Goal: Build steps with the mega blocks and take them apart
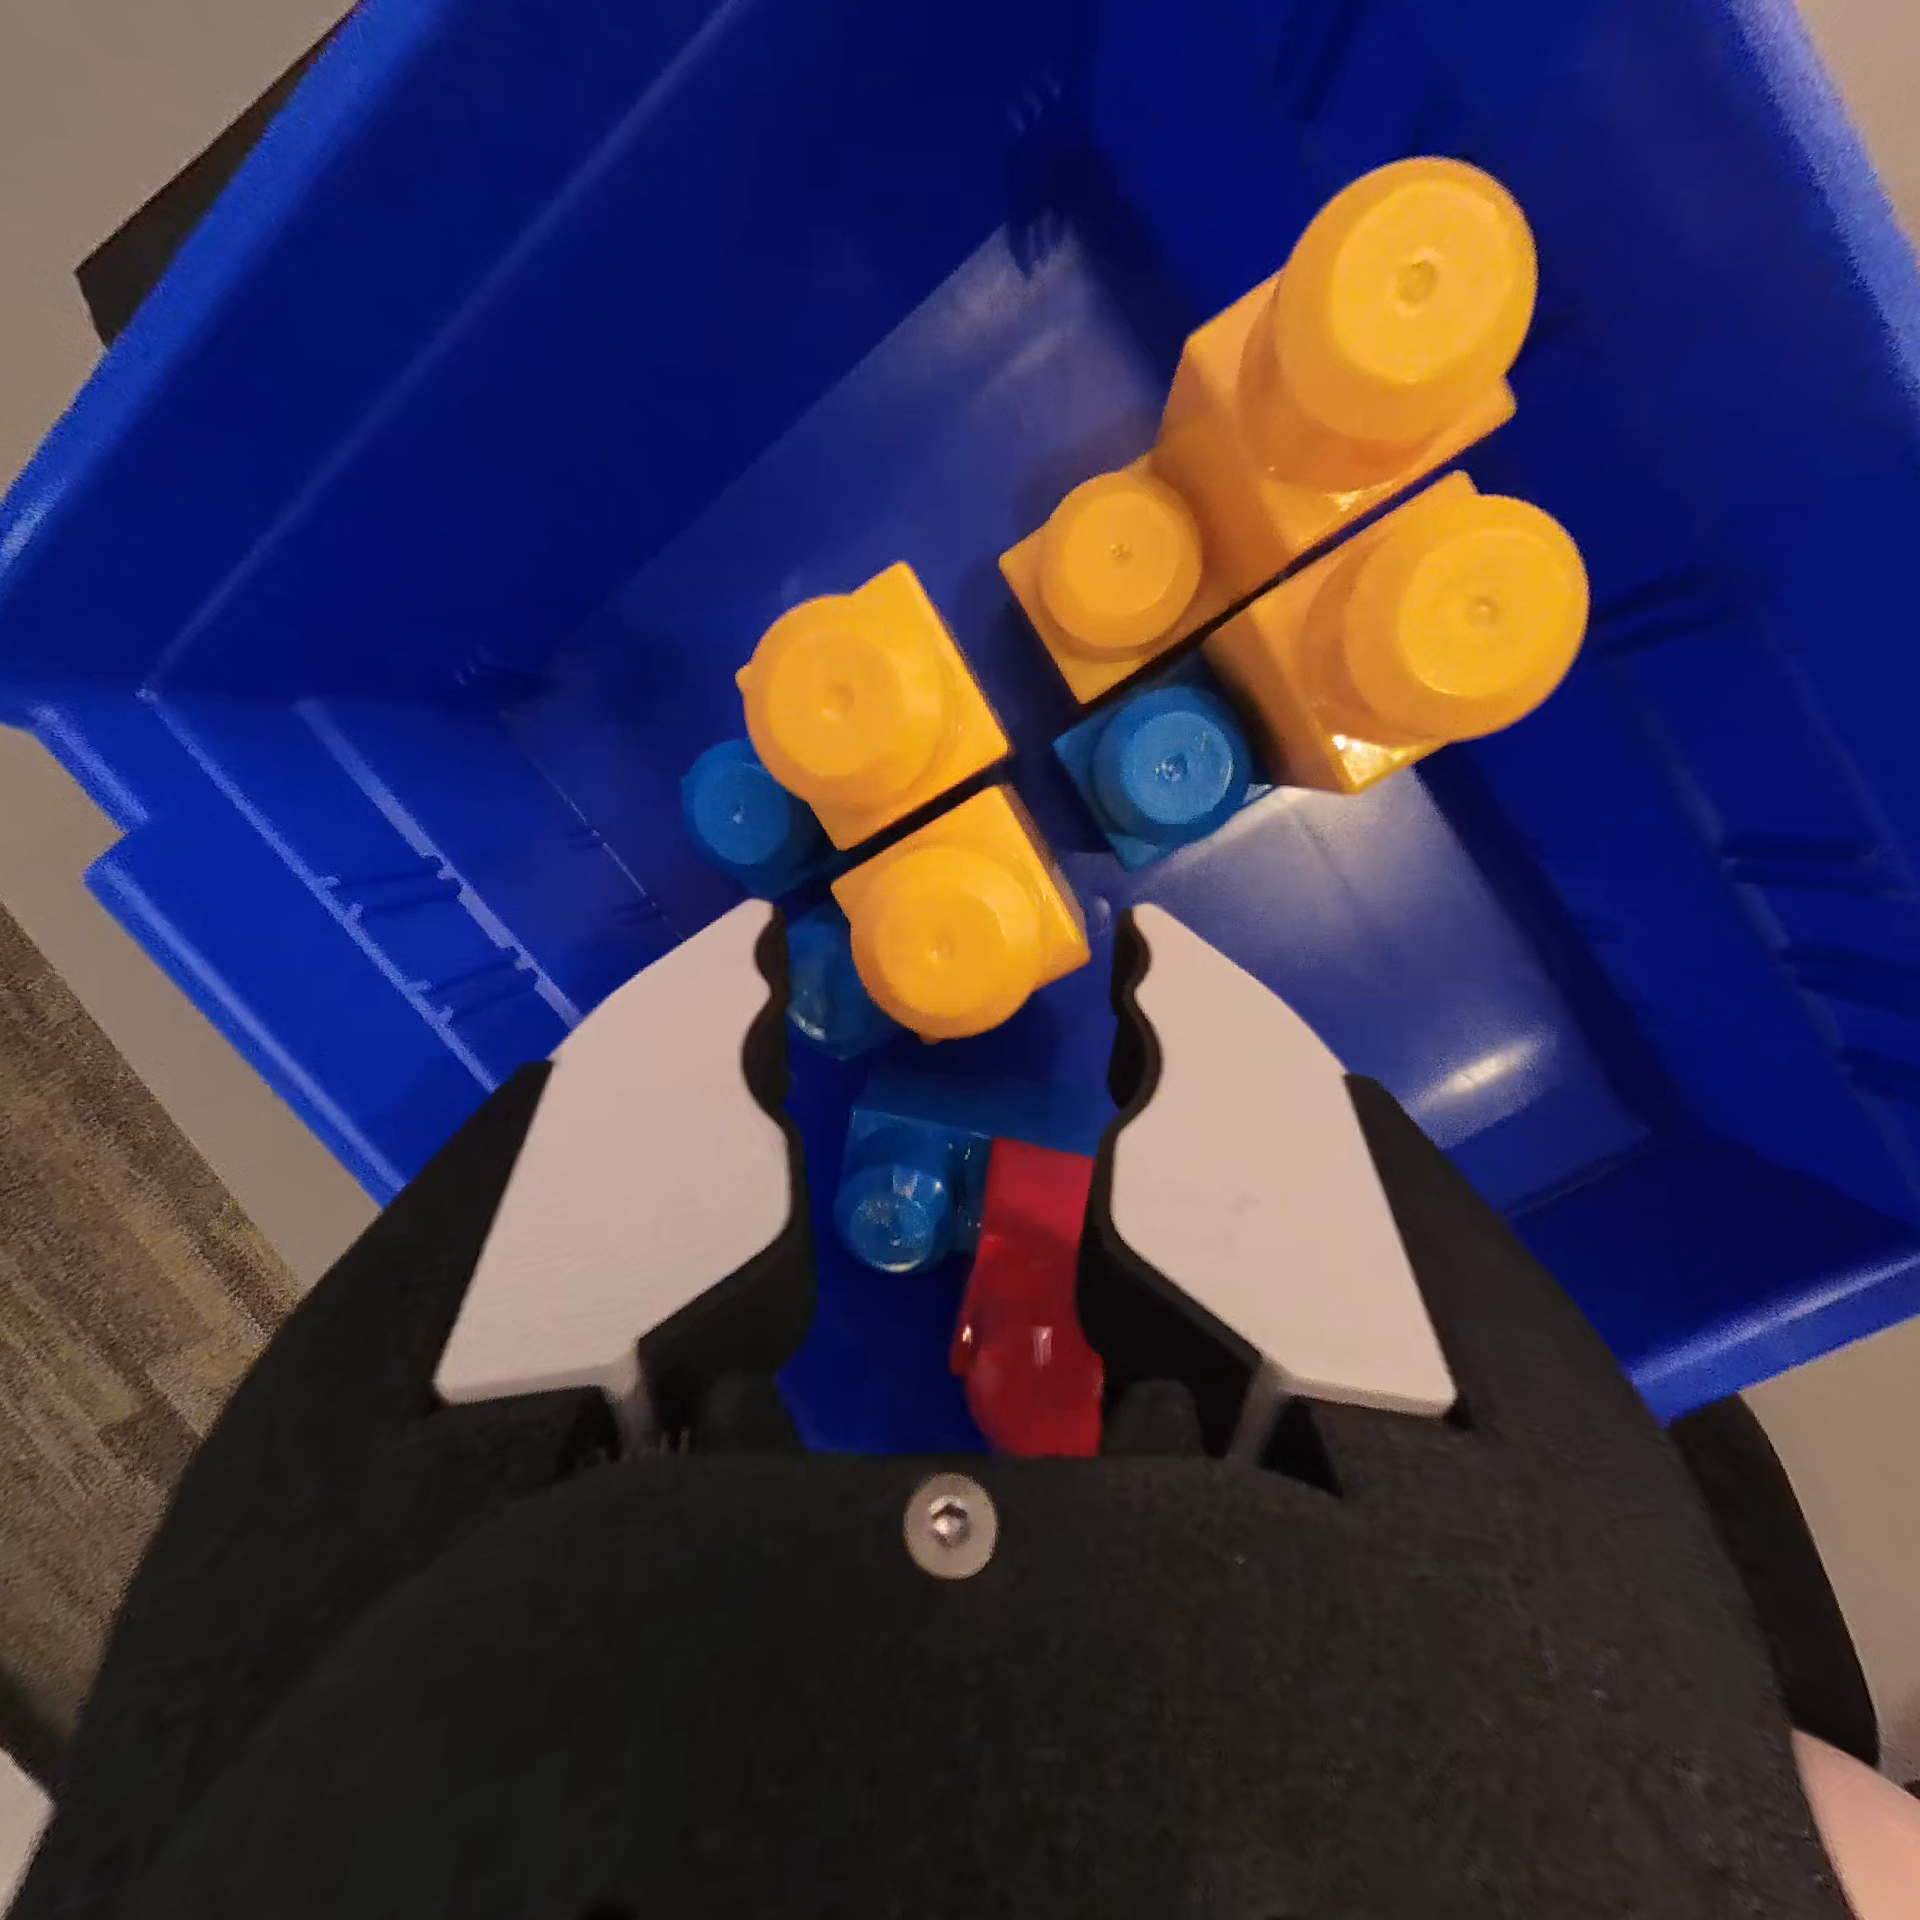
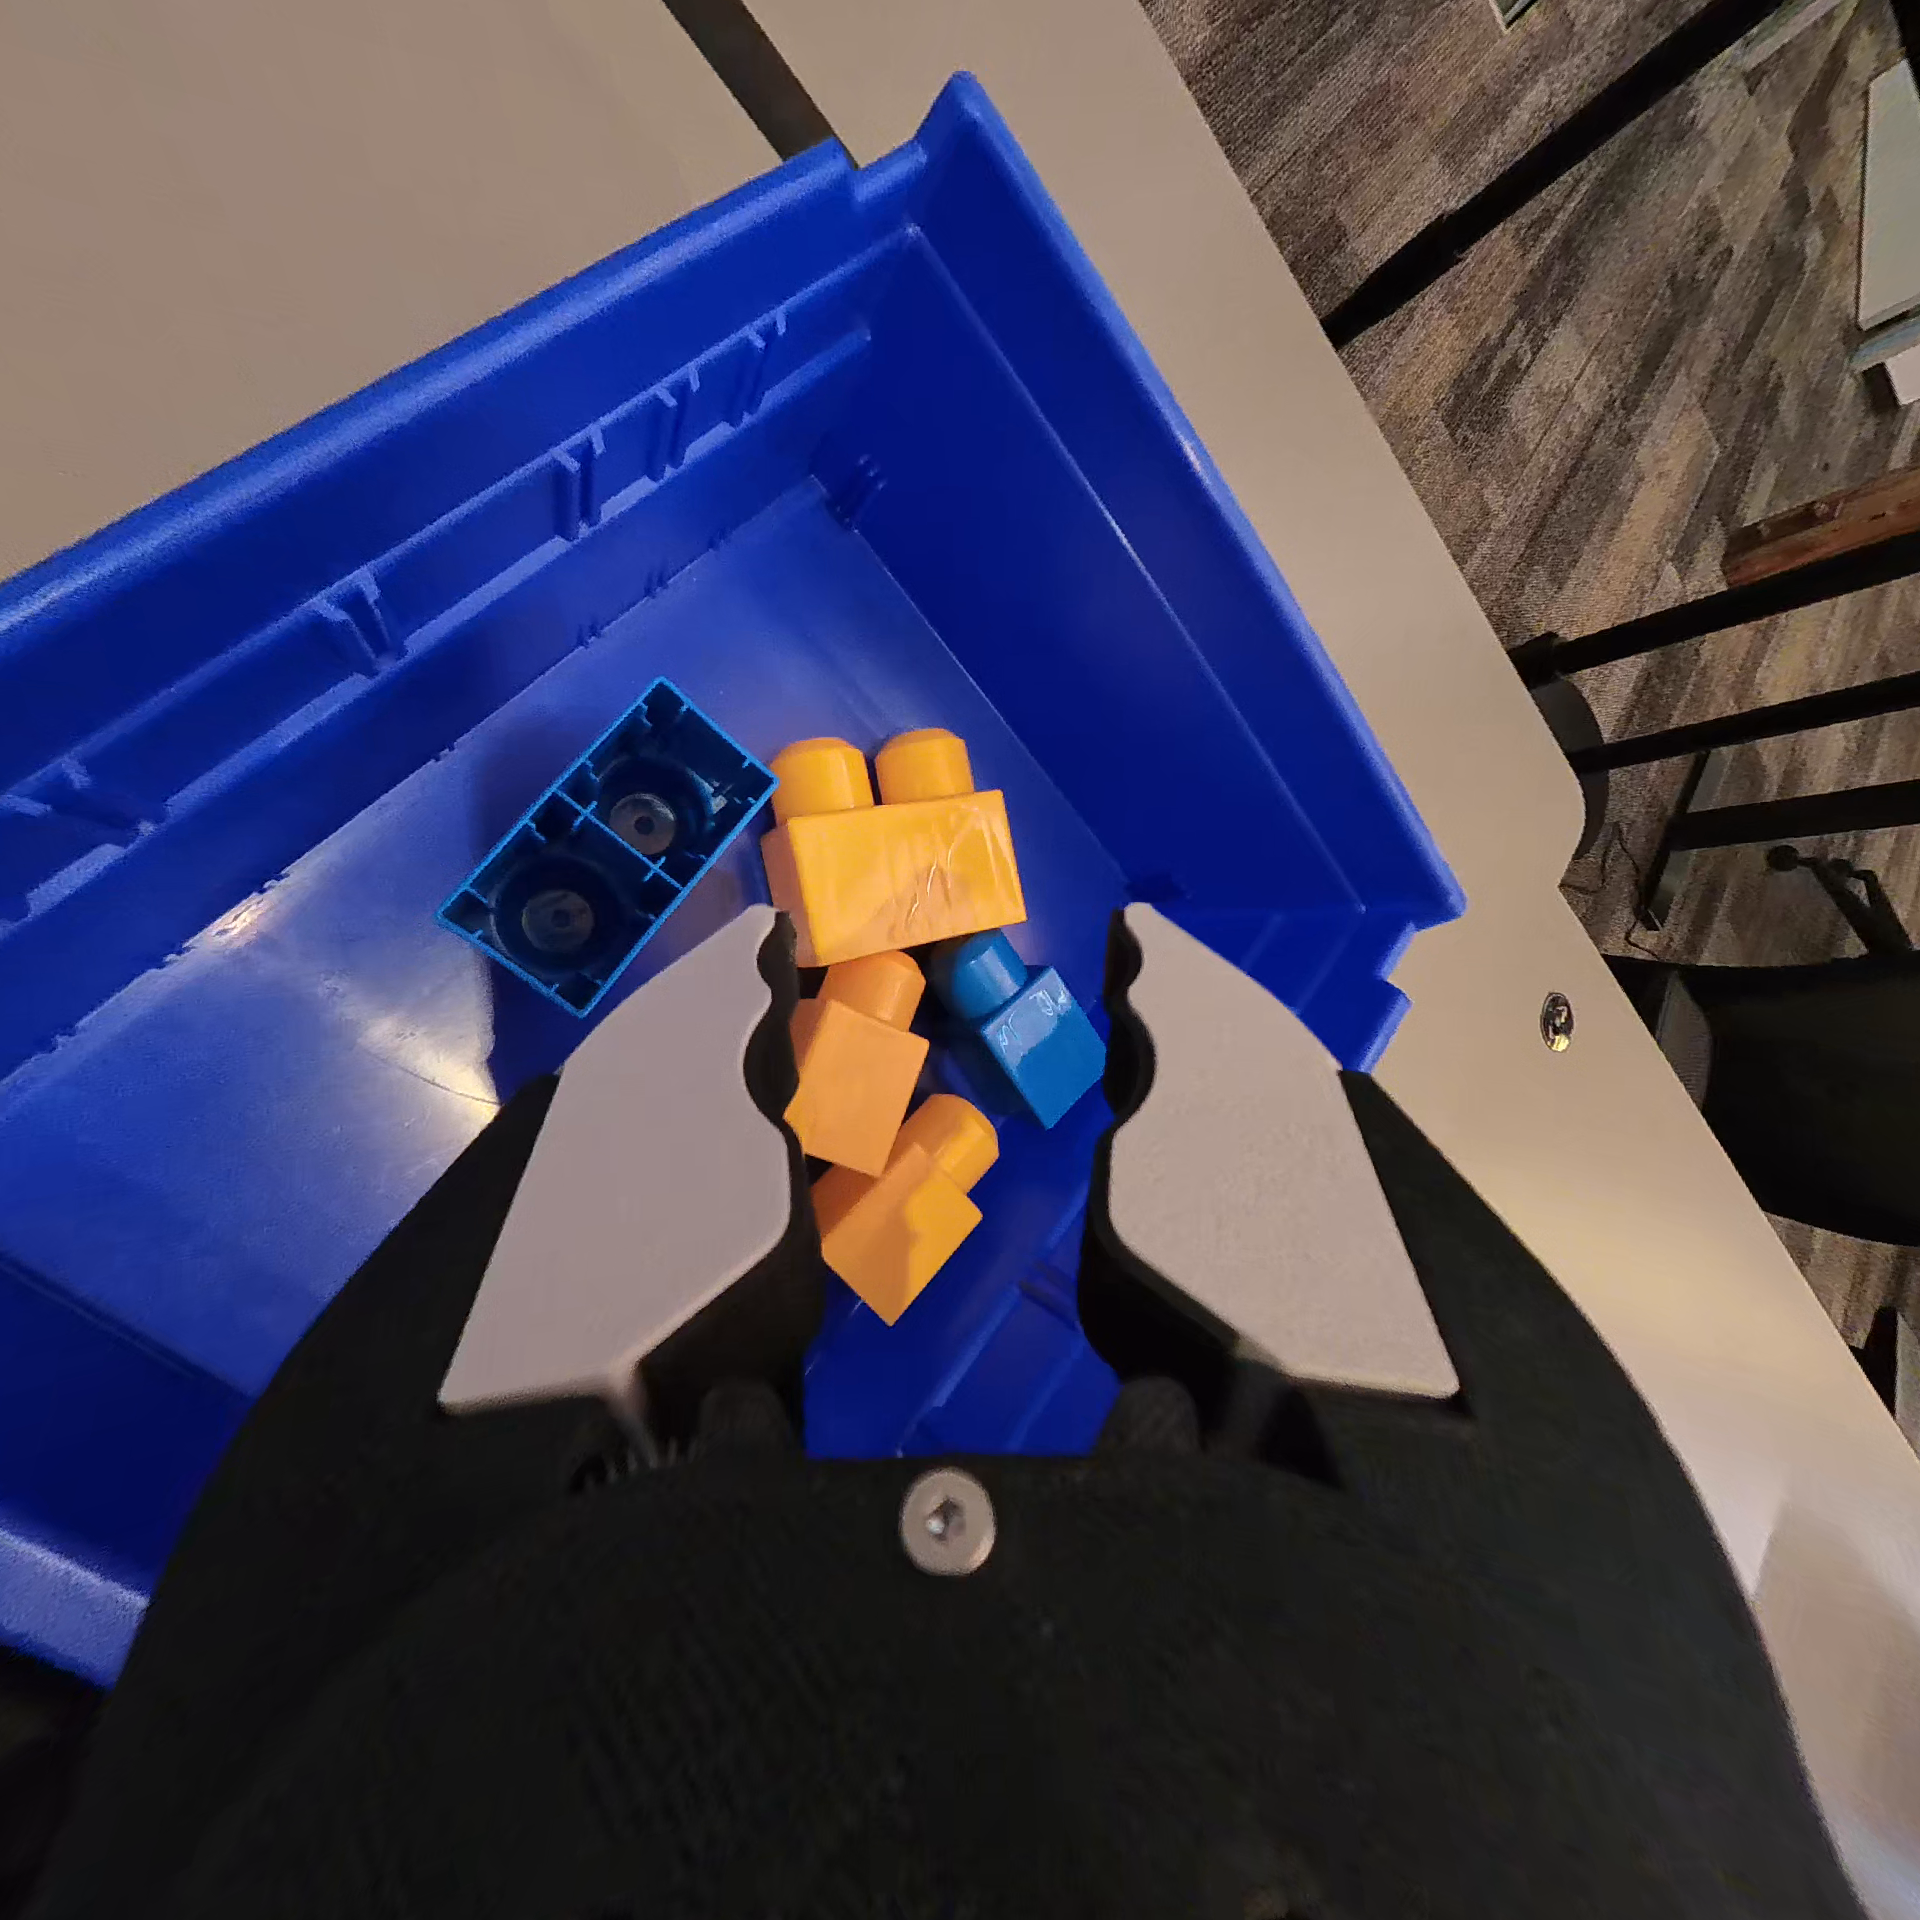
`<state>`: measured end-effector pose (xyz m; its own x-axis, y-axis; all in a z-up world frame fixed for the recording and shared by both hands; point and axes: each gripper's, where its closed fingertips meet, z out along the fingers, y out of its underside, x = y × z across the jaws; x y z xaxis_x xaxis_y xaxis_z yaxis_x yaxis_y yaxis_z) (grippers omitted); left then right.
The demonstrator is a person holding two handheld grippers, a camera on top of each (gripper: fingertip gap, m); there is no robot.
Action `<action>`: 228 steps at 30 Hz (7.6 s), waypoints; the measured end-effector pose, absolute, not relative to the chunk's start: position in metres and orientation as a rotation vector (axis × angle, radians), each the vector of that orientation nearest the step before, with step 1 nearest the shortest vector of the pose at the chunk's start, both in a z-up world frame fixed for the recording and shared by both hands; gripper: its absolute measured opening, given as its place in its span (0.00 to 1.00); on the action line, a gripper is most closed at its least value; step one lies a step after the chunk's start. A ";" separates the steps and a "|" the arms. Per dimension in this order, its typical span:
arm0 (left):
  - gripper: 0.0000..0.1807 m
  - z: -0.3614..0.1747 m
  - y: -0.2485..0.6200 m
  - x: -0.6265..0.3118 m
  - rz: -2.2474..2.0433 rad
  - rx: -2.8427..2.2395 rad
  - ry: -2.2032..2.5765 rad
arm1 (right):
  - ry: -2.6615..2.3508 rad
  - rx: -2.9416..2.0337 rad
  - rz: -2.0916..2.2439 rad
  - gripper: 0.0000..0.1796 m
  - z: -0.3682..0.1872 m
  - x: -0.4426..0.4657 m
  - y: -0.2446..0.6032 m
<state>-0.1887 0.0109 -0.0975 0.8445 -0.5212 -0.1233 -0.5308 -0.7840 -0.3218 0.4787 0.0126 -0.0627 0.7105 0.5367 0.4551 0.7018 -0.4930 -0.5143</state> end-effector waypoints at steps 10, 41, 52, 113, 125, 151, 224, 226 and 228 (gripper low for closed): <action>0.25 -0.071 0.002 -0.203 -0.030 -2.658 0.649 | -0.911 -2.186 -0.335 0.32 -0.050 0.479 0.013; 0.40 0.064 -0.114 0.120 -0.936 -1.568 1.440 | -1.252 -1.573 1.330 0.21 0.037 0.114 -0.125; 0.21 0.094 -0.117 0.134 -1.229 -1.462 1.299 | -1.472 -1.517 1.289 0.20 0.022 0.129 -0.136; 0.36 0.069 -0.021 -0.107 -0.183 -1.943 0.846 | -0.742 -2.461 -0.352 0.35 -0.083 0.533 0.001; 0.42 -0.049 -0.063 -0.203 0.016 -2.847 0.482 | -0.790 -2.339 -0.442 0.41 -0.059 0.520 0.005; 0.26 -0.050 -0.037 -0.194 0.108 -2.835 0.507 | -0.886 -2.293 -0.538 0.40 -0.049 0.493 0.010; 0.21 0.115 -0.109 0.091 -0.834 -1.299 1.292 | -0.983 -1.837 0.309 0.23 0.042 0.337 -0.023; 0.21 0.102 -0.117 0.107 -0.820 -1.312 1.367 | -0.770 -2.068 0.072 0.23 0.011 0.413 0.002; 0.21 0.089 -0.119 0.121 -0.812 -1.357 1.410 | -0.649 -2.230 0.017 0.23 -0.023 0.453 0.012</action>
<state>0.1205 -0.1192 0.0886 0.1025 -0.9754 -0.1950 -0.3211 0.1531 -0.9346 0.4528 0.0121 -0.0226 0.8686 0.4566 0.1925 0.4461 -0.5515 -0.7049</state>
